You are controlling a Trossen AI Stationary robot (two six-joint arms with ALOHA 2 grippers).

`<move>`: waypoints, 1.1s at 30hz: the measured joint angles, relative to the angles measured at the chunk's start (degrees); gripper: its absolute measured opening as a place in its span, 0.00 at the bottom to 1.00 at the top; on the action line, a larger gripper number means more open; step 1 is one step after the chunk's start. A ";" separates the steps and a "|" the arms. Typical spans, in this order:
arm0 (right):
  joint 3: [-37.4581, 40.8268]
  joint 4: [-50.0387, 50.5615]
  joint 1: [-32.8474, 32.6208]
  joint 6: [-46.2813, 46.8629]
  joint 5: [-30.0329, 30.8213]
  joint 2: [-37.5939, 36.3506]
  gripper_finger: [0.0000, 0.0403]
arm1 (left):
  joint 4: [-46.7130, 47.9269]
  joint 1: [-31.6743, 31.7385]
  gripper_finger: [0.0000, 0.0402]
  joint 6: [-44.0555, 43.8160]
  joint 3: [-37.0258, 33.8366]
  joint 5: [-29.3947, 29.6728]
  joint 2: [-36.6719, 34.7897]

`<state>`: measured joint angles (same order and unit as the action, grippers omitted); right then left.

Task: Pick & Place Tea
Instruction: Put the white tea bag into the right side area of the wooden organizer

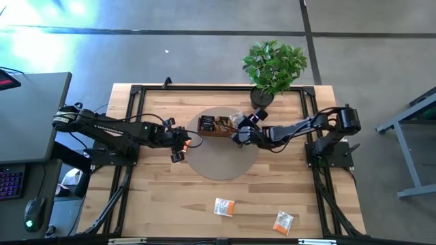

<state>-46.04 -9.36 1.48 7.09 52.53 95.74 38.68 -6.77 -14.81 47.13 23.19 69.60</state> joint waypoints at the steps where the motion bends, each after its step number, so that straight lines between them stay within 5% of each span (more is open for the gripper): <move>1: 0.00 -1.04 0.26 -1.47 -0.53 -0.25 0.31 | 0.02 0.00 0.34 0.00 0.00 0.01 0.00; 6: -0.04 -7.25 4.80 -4.42 -2.32 -0.37 0.31 | -0.05 0.01 0.34 0.00 0.00 0.05 0.00; 12: -0.04 -8.61 13.55 1.74 -20.29 -0.37 0.31 | 0.00 -0.01 0.34 0.00 0.00 0.05 0.00; 20: -0.07 -0.21 15.53 5.92 -31.57 -0.39 0.31 | 0.00 -0.01 0.34 0.00 0.00 0.03 0.00; 33: -0.02 4.80 9.00 0.11 -16.86 -6.83 0.31 | -0.05 0.01 0.34 0.00 0.00 1.10 0.00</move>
<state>-46.06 -4.56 10.47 7.20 35.67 88.91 38.63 -6.76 -14.81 47.13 24.29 69.60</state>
